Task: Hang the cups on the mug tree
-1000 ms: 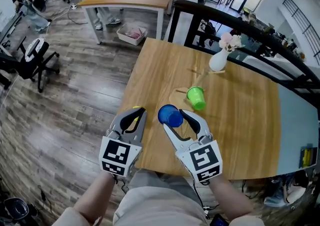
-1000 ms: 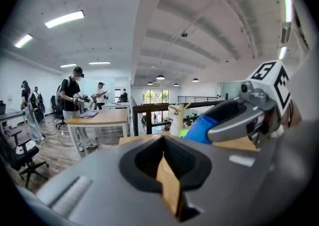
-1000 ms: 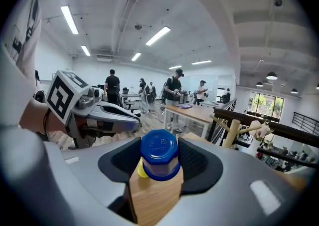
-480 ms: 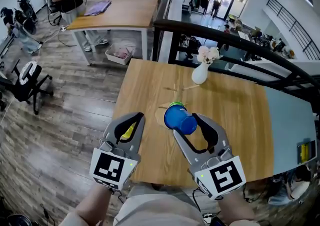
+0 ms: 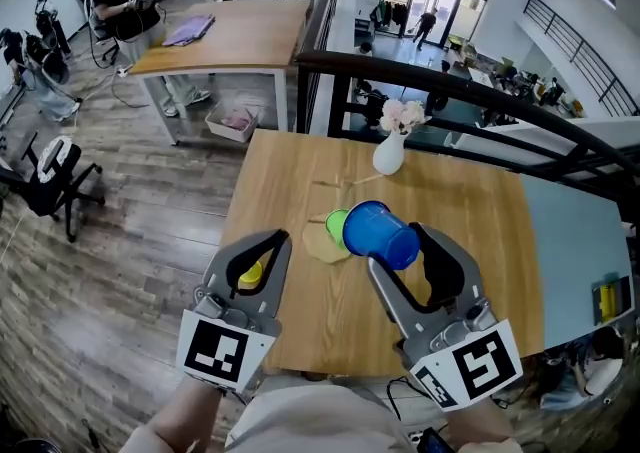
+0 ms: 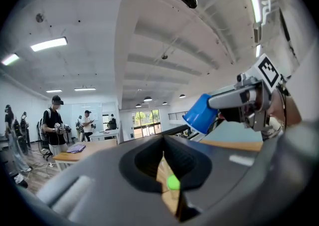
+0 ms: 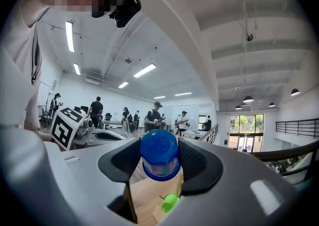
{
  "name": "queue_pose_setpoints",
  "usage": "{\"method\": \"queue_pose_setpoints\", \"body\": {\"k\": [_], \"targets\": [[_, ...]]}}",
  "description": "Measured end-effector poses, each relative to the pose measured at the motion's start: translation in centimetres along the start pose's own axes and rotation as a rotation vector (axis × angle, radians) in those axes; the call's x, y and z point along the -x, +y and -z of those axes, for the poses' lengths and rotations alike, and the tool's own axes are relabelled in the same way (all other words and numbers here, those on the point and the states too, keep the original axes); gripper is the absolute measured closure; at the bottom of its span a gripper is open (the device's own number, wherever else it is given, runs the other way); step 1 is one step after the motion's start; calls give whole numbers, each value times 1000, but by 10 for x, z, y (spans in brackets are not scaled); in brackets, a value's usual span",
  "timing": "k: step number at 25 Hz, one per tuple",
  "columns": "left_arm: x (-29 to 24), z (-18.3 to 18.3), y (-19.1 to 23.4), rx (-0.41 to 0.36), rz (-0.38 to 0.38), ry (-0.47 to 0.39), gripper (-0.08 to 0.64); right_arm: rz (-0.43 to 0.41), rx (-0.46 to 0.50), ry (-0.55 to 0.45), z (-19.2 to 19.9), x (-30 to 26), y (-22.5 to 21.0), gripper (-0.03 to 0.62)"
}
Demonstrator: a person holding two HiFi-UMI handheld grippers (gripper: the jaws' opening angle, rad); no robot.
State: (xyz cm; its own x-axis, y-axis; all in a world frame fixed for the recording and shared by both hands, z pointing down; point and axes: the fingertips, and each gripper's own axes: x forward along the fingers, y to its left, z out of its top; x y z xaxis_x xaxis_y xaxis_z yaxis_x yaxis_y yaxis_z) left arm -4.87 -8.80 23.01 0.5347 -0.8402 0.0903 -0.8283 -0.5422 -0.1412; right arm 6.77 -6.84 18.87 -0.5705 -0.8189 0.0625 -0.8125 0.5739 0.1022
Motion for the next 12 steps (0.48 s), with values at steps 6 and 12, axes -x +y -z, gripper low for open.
{"method": "queue_pose_setpoints", "body": {"k": [6,12], "targets": [[1,-1,-12,12,23,1,558,22,8,11,3,9,-5,354],[-2,-1,-17,11,38,7,558,36,0,23,8,15,-9,354]]}}
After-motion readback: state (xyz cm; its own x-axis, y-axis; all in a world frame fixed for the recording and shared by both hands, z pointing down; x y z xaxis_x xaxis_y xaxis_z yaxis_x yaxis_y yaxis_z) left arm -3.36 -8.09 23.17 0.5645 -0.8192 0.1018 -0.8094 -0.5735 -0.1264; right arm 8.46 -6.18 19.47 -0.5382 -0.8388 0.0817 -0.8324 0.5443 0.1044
